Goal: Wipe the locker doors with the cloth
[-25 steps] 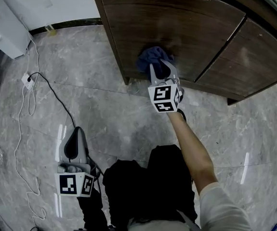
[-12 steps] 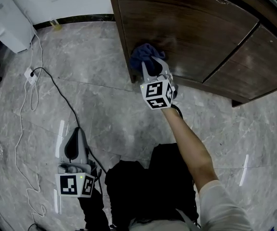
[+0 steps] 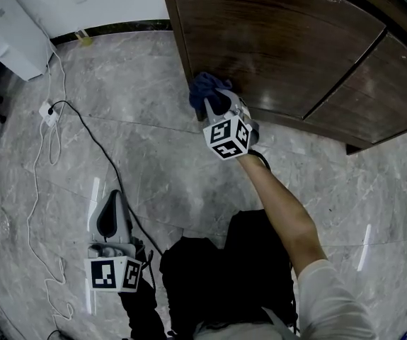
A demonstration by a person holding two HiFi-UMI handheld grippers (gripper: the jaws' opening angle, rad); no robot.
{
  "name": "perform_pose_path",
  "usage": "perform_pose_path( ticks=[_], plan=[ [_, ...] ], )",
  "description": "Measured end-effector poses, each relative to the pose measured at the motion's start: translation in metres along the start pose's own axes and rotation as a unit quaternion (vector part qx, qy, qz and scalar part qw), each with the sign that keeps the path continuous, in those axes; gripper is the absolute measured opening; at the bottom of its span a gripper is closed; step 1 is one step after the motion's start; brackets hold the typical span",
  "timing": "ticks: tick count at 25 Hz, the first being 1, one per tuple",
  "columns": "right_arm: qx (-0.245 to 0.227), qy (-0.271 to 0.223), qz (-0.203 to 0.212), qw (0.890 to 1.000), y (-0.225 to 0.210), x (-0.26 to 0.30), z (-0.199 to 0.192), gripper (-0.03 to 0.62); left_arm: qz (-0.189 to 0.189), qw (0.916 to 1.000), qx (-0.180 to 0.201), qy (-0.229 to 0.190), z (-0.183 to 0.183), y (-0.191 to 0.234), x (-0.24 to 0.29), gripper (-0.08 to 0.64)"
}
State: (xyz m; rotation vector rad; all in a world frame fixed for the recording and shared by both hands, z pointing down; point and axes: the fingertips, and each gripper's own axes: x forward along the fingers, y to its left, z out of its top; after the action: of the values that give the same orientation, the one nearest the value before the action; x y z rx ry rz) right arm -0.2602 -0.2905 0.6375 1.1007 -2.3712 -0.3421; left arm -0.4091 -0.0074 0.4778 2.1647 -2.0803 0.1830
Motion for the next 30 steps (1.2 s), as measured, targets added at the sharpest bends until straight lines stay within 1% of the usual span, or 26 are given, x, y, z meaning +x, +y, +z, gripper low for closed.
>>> perform_pose_path(
  ticks=[5,13,25,30],
  plan=[
    [-0.011,0.019,0.001,1.000,-0.004,-0.007,-0.024,0.092,-0.003,1.0000,0.000,0.001,0.000,-0.003,0.002,0.001],
    [-0.018,0.042,-0.015,0.999,-0.027,-0.031,-0.062,0.092,-0.017,0.9999,0.002,0.002,0.001,-0.019,0.010,0.001],
    [-0.006,0.070,-0.050,0.996,-0.076,-0.079,-0.118,0.092,-0.045,0.9989,0.012,-0.002,0.007,-0.062,0.027,0.002],
    [-0.001,0.080,-0.066,0.995,-0.100,-0.101,-0.143,0.092,-0.062,0.9979,0.019,-0.001,0.009,-0.086,0.036,0.002]
  ],
)
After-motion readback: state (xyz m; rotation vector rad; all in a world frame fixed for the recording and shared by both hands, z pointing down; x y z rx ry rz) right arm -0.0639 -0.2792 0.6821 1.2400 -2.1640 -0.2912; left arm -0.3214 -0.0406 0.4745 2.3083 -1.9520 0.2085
